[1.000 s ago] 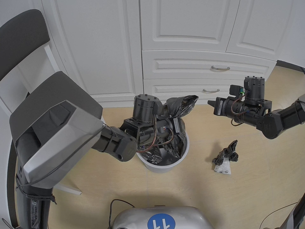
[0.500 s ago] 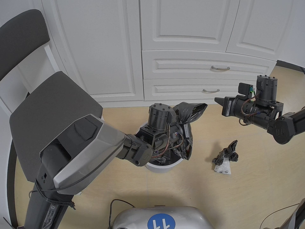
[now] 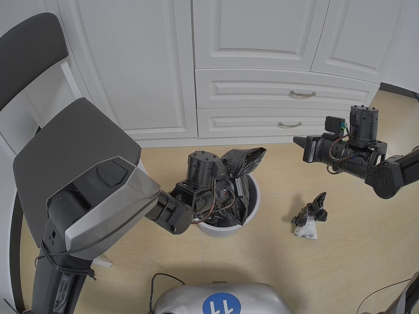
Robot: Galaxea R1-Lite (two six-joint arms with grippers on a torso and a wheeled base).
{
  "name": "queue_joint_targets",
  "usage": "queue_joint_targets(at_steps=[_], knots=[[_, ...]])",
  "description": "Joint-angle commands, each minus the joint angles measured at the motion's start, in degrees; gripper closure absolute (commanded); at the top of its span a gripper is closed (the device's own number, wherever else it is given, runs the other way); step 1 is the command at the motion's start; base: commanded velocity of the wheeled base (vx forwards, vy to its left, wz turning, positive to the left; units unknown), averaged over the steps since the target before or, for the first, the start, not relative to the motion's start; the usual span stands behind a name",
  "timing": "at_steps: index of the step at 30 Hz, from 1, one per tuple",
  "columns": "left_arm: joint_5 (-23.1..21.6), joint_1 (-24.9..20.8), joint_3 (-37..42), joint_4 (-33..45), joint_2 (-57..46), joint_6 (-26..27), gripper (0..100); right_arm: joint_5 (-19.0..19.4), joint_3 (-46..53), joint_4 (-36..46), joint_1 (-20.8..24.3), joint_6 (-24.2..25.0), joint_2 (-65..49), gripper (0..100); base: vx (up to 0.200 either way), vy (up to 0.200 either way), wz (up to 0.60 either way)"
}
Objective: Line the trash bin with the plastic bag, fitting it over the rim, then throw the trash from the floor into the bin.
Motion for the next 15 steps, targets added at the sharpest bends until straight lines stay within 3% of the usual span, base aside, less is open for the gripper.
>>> queue_joint_targets(at_steps=[1,7,8,15], knots=[[0.0,0.1,3.7,-2.7,-1.7,0.2,100,0.0,0.2,0.0,0.2,-0.1,0.8,100,0.0,0.0,0.0],[-0.3,0.1,7.8,-3.7,-4.5,3.2,100,0.0,0.6,0.1,0.3,-1.0,0.9,100,0.0,0.0,0.0],[-0.3,0.1,9.0,-3.6,-5.4,3.7,0,0.0,0.8,0.1,0.2,-1.3,0.9,100,0.0,0.0,0.0],[-0.3,-0.4,16.3,-3.0,-13.8,4.2,0,0.0,1.4,0.7,0.3,-2.5,1.1,100,0.0,0.0,0.0]])
